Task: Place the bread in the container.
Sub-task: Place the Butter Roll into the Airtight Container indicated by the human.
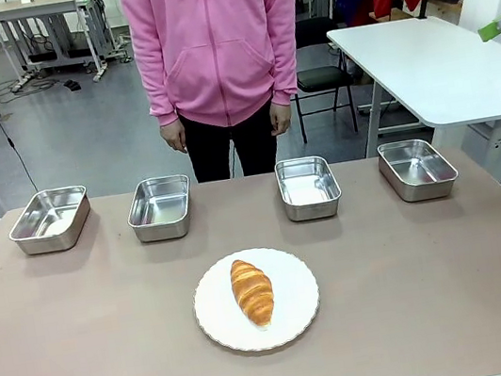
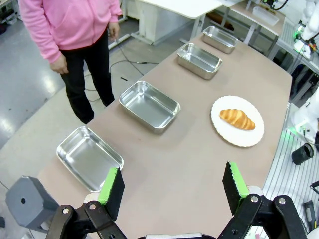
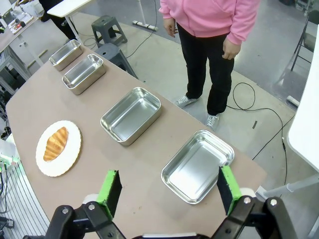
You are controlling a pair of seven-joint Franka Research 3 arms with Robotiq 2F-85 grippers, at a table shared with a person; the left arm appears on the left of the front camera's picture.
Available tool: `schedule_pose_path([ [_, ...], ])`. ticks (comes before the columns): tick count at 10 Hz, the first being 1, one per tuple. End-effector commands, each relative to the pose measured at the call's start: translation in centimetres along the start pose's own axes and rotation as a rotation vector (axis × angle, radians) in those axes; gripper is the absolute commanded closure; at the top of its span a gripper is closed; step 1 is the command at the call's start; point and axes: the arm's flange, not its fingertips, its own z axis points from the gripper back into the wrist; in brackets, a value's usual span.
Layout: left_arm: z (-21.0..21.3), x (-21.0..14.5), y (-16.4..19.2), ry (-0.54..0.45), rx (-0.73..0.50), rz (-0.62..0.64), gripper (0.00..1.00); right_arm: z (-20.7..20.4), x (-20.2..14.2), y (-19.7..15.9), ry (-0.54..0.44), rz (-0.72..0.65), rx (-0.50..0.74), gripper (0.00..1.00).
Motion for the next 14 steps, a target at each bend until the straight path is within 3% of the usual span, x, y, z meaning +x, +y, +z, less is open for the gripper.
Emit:
schedule_pose_path([
  [1,0.16,0.00,-0.01,-0.006,-0.009,-0.001,0.00,0.00,0.08,0.11,-0.009,0.002,0.003,0.00],
  [14,0.16,0.00,-0.01,-0.006,-0.009,-0.001,0.00,0.00,0.08,0.11,-0.009,0.002,0.003,0.00],
])
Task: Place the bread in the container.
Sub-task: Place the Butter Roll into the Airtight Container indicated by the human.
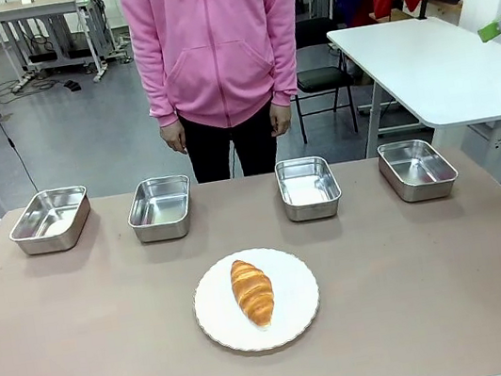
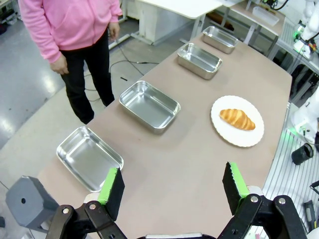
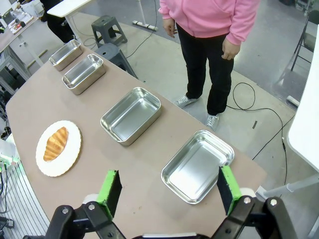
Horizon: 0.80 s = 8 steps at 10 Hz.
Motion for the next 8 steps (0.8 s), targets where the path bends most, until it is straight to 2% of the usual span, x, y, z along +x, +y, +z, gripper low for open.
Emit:
schedule_pose_path([
  [1,0.16,0.01,-0.01,-0.006,-0.009,-0.001,0.00,0.00,0.08,0.11,-0.009,0.002,0.003,0.00],
  [8,0.16,0.01,-0.01,-0.006,-0.009,-0.001,0.00,0.00,0.08,0.11,-0.009,0.002,0.003,0.00],
])
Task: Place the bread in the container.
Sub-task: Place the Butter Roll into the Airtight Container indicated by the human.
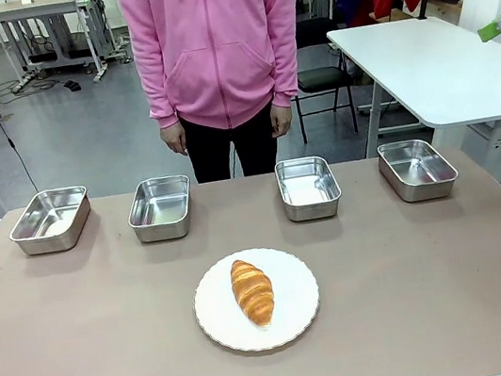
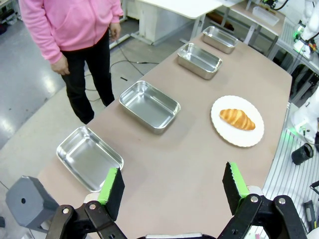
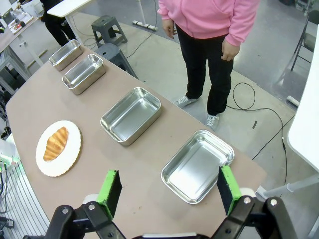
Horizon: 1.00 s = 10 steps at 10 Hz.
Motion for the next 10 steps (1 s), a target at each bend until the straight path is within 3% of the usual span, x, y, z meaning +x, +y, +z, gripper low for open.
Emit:
schedule_pose_path([
  [1,0.16,0.01,-0.01,-0.006,-0.009,-0.001,0.00,0.00,0.08,0.11,-0.009,0.002,0.003,0.00],
  [10,0.16,0.01,-0.01,-0.006,-0.009,-0.001,0.00,0.00,0.08,0.11,-0.009,0.002,0.003,0.00],
])
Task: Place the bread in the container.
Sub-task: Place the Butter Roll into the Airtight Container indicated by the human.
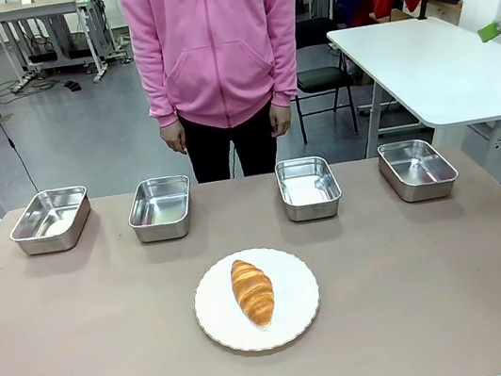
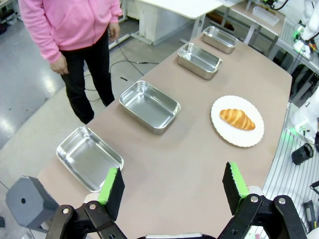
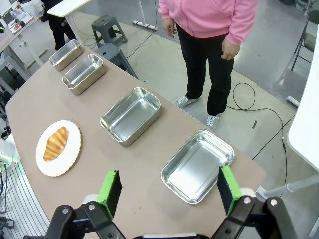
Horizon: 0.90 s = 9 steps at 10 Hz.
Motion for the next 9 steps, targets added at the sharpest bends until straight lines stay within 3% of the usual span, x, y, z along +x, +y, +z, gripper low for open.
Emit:
schedule_pose_path([
  [1,0.16,0.01,-0.01,-0.006,-0.009,-0.001,0.00,0.00,0.08,0.11,-0.009,0.002,0.003,0.00],
  [9,0.16,0.01,-0.01,-0.006,-0.009,-0.001,0.00,0.00,0.08,0.11,-0.009,0.002,0.003,0.00],
])
